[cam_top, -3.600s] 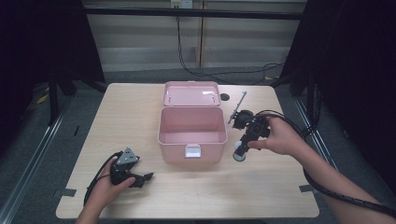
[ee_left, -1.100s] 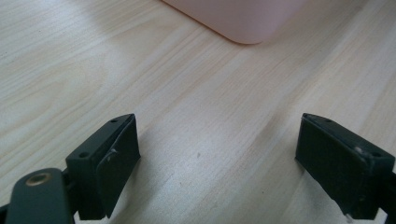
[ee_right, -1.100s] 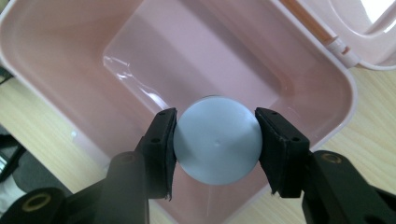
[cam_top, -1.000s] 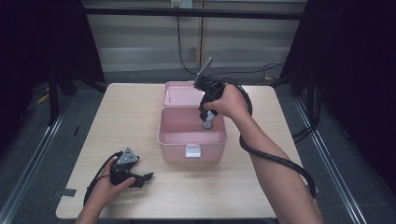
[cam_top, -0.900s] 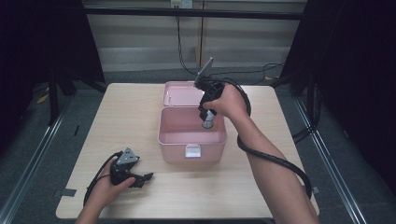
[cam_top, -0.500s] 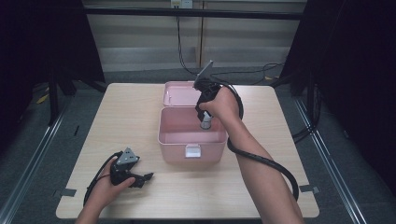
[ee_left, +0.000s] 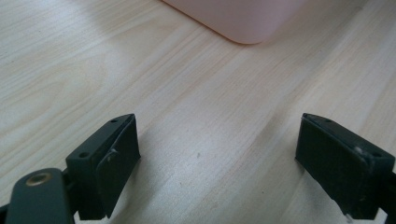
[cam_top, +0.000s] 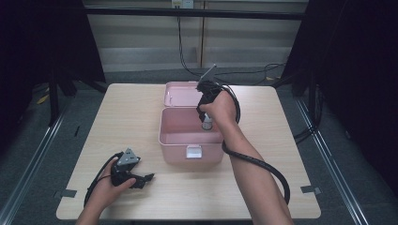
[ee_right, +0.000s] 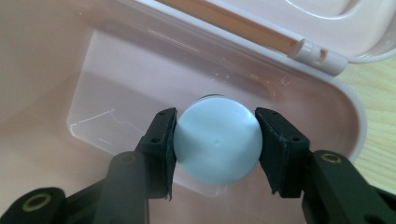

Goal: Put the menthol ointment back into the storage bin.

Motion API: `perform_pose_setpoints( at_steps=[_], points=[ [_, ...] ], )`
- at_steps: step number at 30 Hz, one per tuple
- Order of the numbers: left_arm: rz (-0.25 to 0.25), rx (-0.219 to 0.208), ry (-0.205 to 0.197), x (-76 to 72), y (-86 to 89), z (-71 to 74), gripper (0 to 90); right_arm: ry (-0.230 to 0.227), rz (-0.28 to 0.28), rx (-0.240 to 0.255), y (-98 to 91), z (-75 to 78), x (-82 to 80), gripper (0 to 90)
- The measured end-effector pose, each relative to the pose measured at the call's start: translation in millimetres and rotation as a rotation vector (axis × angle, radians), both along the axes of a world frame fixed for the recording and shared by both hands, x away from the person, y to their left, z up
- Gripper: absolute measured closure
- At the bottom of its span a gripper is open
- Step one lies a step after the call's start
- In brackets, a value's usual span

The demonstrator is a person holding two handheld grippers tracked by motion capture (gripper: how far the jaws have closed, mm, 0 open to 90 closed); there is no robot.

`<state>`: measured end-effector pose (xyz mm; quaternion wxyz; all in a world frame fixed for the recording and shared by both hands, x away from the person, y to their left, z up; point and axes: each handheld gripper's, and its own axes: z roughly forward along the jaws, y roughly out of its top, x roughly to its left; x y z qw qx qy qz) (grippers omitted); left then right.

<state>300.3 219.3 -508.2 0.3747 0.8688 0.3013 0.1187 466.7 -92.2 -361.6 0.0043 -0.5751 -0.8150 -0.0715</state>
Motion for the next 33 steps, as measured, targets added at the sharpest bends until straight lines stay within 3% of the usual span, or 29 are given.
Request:
perform_pose_setpoints(
  at_steps=[33],
  points=[
    [0.000,0.000,0.000,0.0,0.0,0.0,12.9,-0.034,-0.089,-0.005,11.3,-28.3,4.0,50.7]
  ],
)
